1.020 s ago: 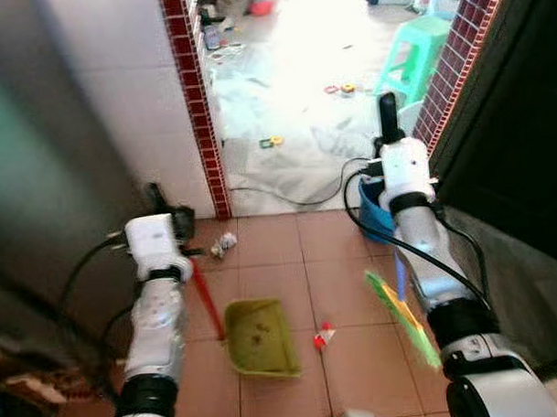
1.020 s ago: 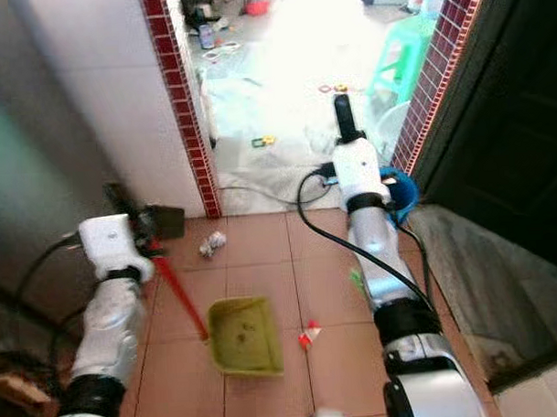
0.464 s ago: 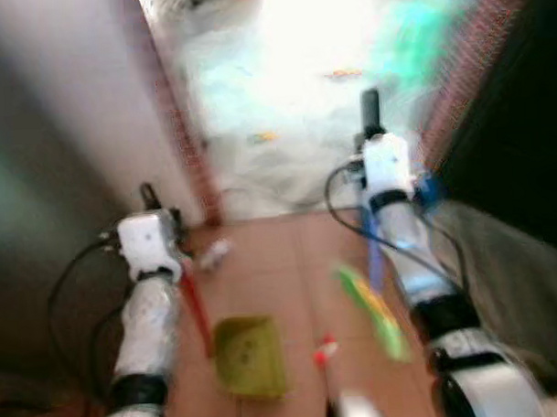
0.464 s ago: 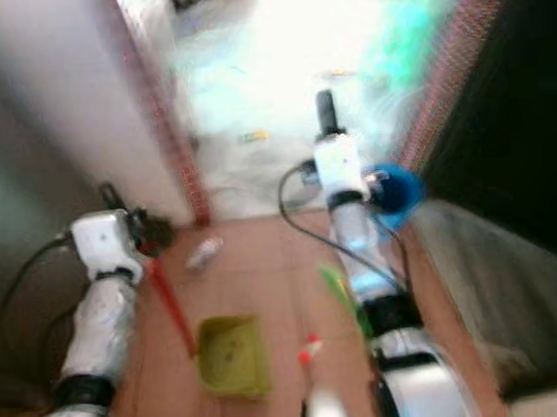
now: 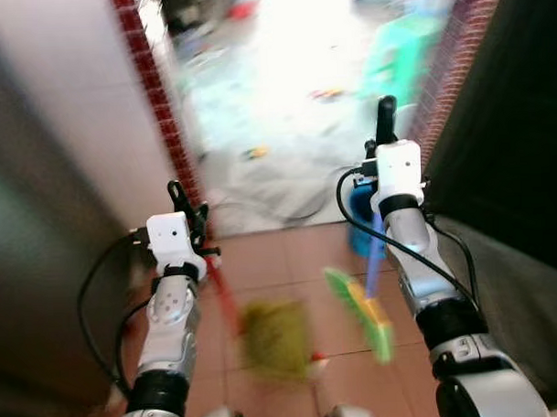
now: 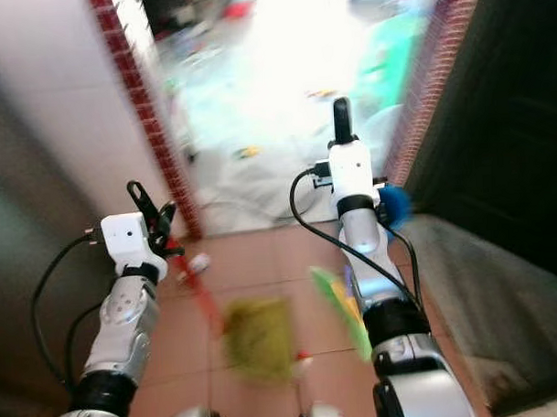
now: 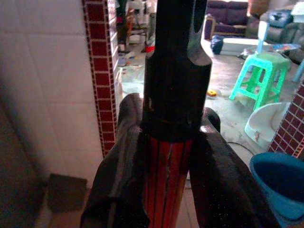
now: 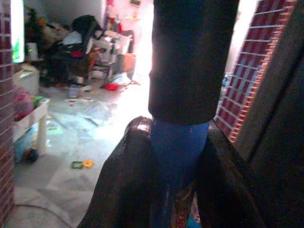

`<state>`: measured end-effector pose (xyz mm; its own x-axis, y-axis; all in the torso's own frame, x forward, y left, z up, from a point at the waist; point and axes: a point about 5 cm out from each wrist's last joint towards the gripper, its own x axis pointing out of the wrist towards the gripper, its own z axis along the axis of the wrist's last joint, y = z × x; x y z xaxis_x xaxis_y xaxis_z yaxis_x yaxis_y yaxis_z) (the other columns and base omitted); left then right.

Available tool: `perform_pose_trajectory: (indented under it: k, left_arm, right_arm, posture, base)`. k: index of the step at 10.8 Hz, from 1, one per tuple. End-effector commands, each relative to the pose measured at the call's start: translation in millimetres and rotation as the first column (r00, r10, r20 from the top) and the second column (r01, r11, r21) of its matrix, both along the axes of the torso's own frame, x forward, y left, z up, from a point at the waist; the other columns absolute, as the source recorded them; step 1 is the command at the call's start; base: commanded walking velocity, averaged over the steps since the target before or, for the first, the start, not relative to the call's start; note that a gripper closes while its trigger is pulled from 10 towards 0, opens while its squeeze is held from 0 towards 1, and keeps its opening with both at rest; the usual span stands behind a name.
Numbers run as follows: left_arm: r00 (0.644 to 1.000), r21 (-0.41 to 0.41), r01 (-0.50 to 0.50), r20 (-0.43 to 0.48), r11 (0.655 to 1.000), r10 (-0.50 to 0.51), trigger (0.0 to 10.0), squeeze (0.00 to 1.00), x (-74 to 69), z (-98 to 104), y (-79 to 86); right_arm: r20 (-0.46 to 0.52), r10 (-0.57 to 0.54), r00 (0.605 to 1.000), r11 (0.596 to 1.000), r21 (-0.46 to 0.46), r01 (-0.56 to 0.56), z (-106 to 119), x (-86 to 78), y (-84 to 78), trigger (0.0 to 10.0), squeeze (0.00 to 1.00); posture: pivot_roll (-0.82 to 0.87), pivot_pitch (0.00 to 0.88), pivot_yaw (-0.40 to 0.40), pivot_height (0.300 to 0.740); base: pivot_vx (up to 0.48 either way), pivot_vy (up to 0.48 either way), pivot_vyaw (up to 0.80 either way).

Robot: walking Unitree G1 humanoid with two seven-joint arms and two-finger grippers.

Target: Sweep floor

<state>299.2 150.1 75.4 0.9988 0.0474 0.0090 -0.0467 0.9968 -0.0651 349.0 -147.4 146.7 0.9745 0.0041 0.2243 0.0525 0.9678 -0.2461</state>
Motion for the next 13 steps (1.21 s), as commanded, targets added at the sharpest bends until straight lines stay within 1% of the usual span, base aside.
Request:
perform_pose_trajectory:
  k: [1, 2, 3, 6, 8, 9, 11, 12, 13]
  left_arm:
    - [0.999, -0.007, -0.006, 0.040, 1.000, 0.006, 10.0, 0.00, 4.4, 9.8, 1.0]
    - [0.999, -0.004, -0.008, 0.051, 1.000, 0.008, 10.0, 0.00, 4.7, 11.8, 2.9]
    - [0.998, 0.021, -0.007, 0.062, 1.000, 0.006, 10.0, 0.00, 5.5, 14.4, 4.1]
    - [0.995, 0.030, -0.050, 0.089, 0.998, 0.047, 10.0, 0.00, 9.9, 23.3, 18.9]
    - [0.991, 0.050, -0.077, 0.116, 0.996, 0.070, 10.0, 0.00, 14.0, 36.0, 31.2]
    - [0.994, 0.074, -0.078, 0.087, 0.994, 0.071, 10.0, 0.00, 13.5, 30.5, 33.3]
    - [0.997, 0.109, -0.056, -0.055, 0.992, 0.062, 10.0, 0.00, 11.0, 5.2, 29.2]
    - [0.990, 0.120, -0.034, -0.130, 0.992, 0.050, 10.0, 0.00, 10.9, -6.8, 24.0]
    - [0.983, 0.129, -0.028, -0.175, 0.991, 0.051, 10.0, 0.00, 13.5, -11.6, 20.1]
  right_arm:
    - [0.057, 0.004, 0.998, 0.999, -0.041, -0.001, 15.3, 3.2, -2.2, 10.0, 0.00]
    - [0.056, 0.002, 0.998, 0.999, -0.050, 0.000, 15.8, 3.4, -2.1, 10.0, 0.00]
    - [0.051, 0.004, 0.999, 0.999, -0.054, -0.001, 15.3, 3.6, -1.8, 10.0, 0.00]
    - [0.038, 0.009, 0.999, 0.998, -0.056, -0.007, 12.7, 3.1, 0.1, 10.0, 0.00]
    - [0.031, 0.008, 0.999, 0.998, -0.058, -0.007, 11.9, 3.5, -0.5, 10.0, 0.00]
    - [0.026, 0.009, 1.000, 0.998, -0.057, -0.007, 11.3, 4.4, 0.6, 10.0, 0.00]
    - [0.006, 0.009, 1.000, 0.998, -0.061, -0.008, 10.2, 6.3, 3.5, 10.0, 0.00]
    - [-0.038, -0.012, 0.999, 0.999, -0.046, 0.010, 4.5, 7.6, 1.1, 10.0, 0.00]
    - [-0.075, -0.047, 0.996, 0.999, -0.014, 0.047, 1.3, 9.3, -6.4, 10.0, 0.00]
  posture:
    - [-0.12, 0.000, 0.049, 0.740]
    - [-0.12, 0.000, 0.049, 0.740]
    - [-0.12, 0.001, 0.047, 0.740]
    - [-0.12, 0.007, 0.044, 0.740]
    - [-0.12, 0.010, 0.042, 0.740]
    - [-0.11, 0.010, 0.040, 0.740]
    - [-0.12, 0.009, 0.041, 0.740]
    - [-0.12, 0.008, 0.041, 0.740]
    - [-0.13, 0.007, 0.042, 0.740]
  base:
    - [0.000, 0.000, 0.00]
    - [0.000, 0.000, 0.00]
    - [0.000, 0.000, 0.00]
    - [0.000, 0.000, 0.00]
    - [0.000, 0.000, 0.00]
    - [0.000, 0.000, 0.00]
    - [0.000, 0.000, 0.00]
    - [0.000, 0.000, 0.00]
    - [0.000, 0.000, 0.00]
